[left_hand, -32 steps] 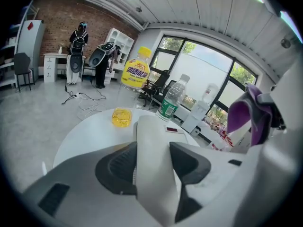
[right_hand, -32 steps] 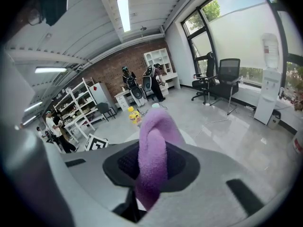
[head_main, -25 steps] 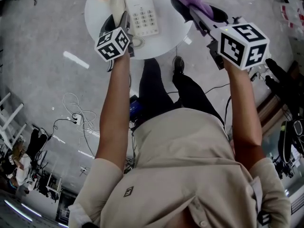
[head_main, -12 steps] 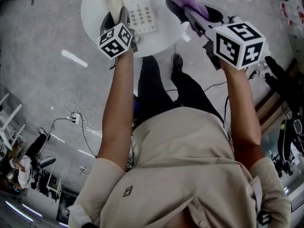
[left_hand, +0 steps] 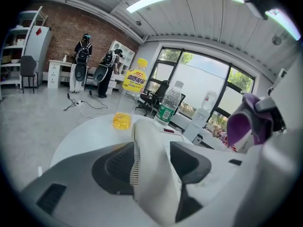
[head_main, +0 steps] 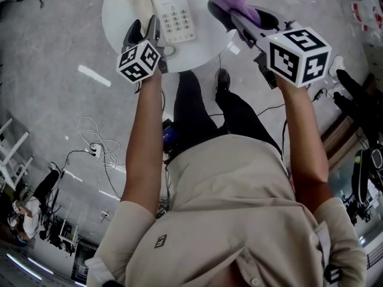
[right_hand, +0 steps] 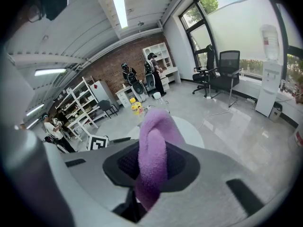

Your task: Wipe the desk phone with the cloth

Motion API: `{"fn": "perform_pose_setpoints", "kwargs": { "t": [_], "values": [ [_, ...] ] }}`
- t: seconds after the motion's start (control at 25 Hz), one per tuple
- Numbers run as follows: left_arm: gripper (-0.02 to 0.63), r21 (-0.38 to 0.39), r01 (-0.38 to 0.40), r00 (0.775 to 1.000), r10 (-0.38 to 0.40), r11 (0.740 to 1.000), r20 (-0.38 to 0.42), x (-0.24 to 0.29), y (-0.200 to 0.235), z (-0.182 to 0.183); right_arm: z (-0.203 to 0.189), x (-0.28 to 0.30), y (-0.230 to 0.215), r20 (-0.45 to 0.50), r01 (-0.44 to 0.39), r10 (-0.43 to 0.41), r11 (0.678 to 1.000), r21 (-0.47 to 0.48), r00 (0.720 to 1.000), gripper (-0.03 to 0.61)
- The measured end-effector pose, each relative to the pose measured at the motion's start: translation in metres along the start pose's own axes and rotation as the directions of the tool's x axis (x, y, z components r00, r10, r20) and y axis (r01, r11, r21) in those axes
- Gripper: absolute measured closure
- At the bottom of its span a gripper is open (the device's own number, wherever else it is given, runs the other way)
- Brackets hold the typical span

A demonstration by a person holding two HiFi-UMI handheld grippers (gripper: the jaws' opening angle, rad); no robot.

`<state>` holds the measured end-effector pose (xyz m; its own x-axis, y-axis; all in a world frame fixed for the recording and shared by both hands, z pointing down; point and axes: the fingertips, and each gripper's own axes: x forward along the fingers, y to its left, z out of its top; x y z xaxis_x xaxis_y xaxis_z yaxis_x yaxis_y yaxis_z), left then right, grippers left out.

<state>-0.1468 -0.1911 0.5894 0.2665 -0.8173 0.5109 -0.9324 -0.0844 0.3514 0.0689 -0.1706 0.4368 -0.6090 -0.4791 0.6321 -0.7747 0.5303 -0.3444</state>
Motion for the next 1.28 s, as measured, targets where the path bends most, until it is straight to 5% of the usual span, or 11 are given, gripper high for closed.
{"fn": "perform_pose_setpoints", "kwargs": {
  "t": [0.48,0.84,1.28],
  "values": [
    [0.400,0.049,0.018,0.992,-0.024,0.999,0.123,-0.051,0.003,0.064,0.015,-0.011,0.014,0.027,-0.029,0.030,0.998,-0.047,0.999,0.509],
    [0.407,0.167,0.088,0.957,-0.130,0.982,0.260,-0.128,-0.032,0.150,0.046,-0.044,0.044,0.130,-0.100,0.110,0.992,-0.075,0.985,0.509],
    [0.595,0.386,0.137,0.927,-0.256,0.912,0.274,-0.251,-0.107,0.214,0.089,-0.127,0.105,0.278,-0.186,0.240,0.960,-0.209,0.930,0.518]
  ]
}}
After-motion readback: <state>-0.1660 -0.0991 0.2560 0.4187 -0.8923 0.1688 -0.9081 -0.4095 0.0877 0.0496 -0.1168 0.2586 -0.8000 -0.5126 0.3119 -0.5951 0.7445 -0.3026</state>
